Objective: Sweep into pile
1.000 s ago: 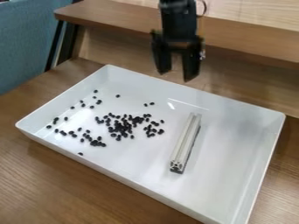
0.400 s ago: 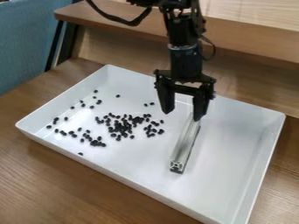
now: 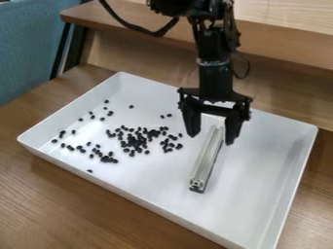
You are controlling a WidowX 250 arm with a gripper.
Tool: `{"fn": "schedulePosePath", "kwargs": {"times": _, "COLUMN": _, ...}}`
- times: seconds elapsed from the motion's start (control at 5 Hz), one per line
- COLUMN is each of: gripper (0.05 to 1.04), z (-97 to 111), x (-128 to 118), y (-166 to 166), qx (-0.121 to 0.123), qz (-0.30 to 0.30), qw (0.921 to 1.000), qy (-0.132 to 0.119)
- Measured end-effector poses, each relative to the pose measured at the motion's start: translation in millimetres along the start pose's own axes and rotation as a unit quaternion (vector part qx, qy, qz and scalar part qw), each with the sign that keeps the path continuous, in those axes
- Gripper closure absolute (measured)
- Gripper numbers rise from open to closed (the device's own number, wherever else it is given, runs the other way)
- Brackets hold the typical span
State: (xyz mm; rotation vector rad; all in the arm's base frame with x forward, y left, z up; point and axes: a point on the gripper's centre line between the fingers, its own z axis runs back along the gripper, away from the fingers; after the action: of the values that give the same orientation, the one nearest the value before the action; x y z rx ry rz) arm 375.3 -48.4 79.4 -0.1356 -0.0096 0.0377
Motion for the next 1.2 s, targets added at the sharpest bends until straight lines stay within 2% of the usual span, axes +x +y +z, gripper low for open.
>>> {"fn": "schedulePosePath", "kwargs": {"times": 0.4, "gripper": 0.085, "z": -12, "x": -5, "y": 5, "qx": 0.026, "qz": 0.023, "qw": 0.9994, "qy": 0.001}}
{"fn": "schedulePosePath", "kwargs": {"times": 0.6, "gripper": 0.085, "z": -26, "x": -11, "y": 7, "qx": 0.041, "qz": 0.035, "qw": 0.9985, "qy": 0.009}}
{"fn": "schedulePosePath", "kwargs": {"times": 0.8, "gripper": 0.085, "z": -38, "x": -13, "y": 5, "qx": 0.036, "qz": 0.048, "qw": 0.9982, "qy": 0.004}}
{"fn": "schedulePosePath", "kwargs": {"times": 1.0, "gripper": 0.134, "z": -50, "x": -14, "y": 1, "qx": 0.019, "qz": 0.05, "qw": 0.9986, "qy": 0.002}}
{"fn": "schedulePosePath", "kwargs": {"times": 1.2, "gripper": 0.416, "z": -52, "x": -12, "y": 1, "qx": 0.005, "qz": 0.039, "qw": 0.9988, "qy": -0.031}}
